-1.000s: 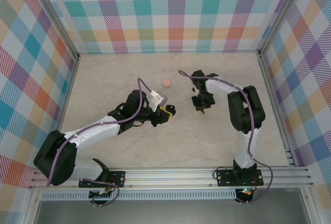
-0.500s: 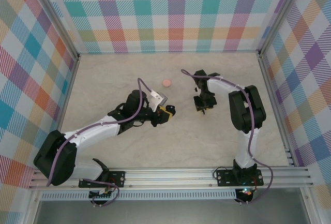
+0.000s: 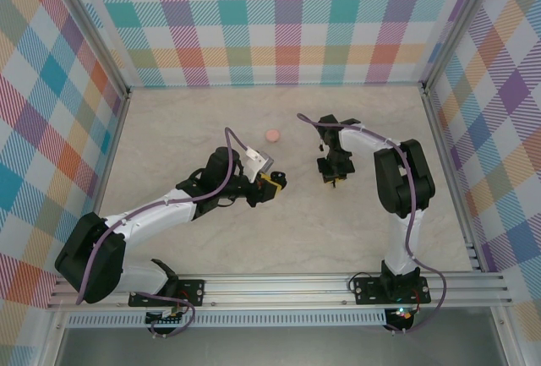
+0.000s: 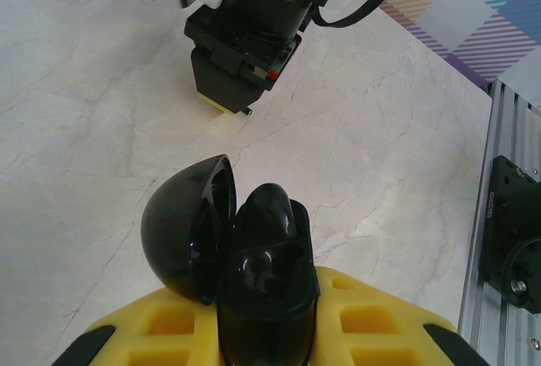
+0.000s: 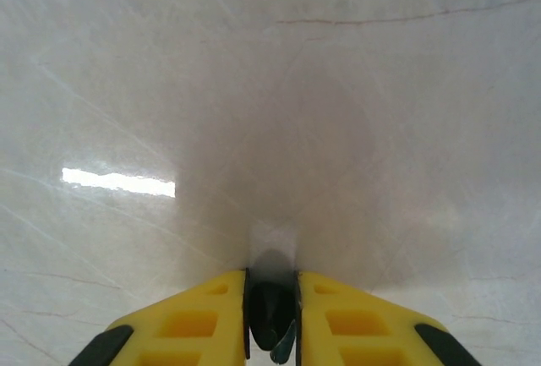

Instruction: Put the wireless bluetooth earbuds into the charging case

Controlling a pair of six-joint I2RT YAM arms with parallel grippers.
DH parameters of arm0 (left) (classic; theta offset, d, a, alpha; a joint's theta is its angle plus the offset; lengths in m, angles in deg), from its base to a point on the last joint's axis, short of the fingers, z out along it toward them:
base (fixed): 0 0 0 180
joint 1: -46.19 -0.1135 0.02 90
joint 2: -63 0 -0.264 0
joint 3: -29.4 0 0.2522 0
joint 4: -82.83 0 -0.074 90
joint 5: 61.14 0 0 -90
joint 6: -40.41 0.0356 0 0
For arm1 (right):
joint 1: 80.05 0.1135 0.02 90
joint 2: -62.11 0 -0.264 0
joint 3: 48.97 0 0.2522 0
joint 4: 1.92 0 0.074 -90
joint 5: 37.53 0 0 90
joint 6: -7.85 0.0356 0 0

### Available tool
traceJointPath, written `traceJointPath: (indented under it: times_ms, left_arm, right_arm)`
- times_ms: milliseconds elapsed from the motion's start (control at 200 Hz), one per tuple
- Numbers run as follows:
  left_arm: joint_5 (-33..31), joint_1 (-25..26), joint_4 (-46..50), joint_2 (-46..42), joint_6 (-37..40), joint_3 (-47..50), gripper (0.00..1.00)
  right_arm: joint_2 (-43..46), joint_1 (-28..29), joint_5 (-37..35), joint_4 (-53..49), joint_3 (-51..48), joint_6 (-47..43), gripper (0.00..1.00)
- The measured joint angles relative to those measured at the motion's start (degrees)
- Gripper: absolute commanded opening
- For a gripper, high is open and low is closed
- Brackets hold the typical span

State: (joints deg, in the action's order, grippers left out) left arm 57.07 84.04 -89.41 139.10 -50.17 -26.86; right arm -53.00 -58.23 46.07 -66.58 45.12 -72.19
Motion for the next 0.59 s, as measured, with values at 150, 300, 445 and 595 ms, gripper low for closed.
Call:
traceJointPath:
  times_ms: [150,300,445,595]
  left_arm:
    - [-0.33,0.0,0.0,0.0,-0.02,0.0,0.08]
    - [-0.85,0.0,-0.24,0.0,-0.04,0.04,0.06]
    - [-2.27,0.0,-3.06,-0.28,-0.04,2.27,0.07]
    - [-4.15,0.0,-5.84,-0.52,-0.04,5.22,0.07]
  right_arm:
    - [0.15,0.0,0.15,0.31,-0.07,0.17,0.17]
    - [1.62,-0.11,2.19,2.03,-2.01,0.37,0.17]
    - [4.48,-0.37,6.6,4.98,-5.73,1.38,0.17]
    - [8.28,-0.42,12.81,8.87,-9.29,2.14,0.18]
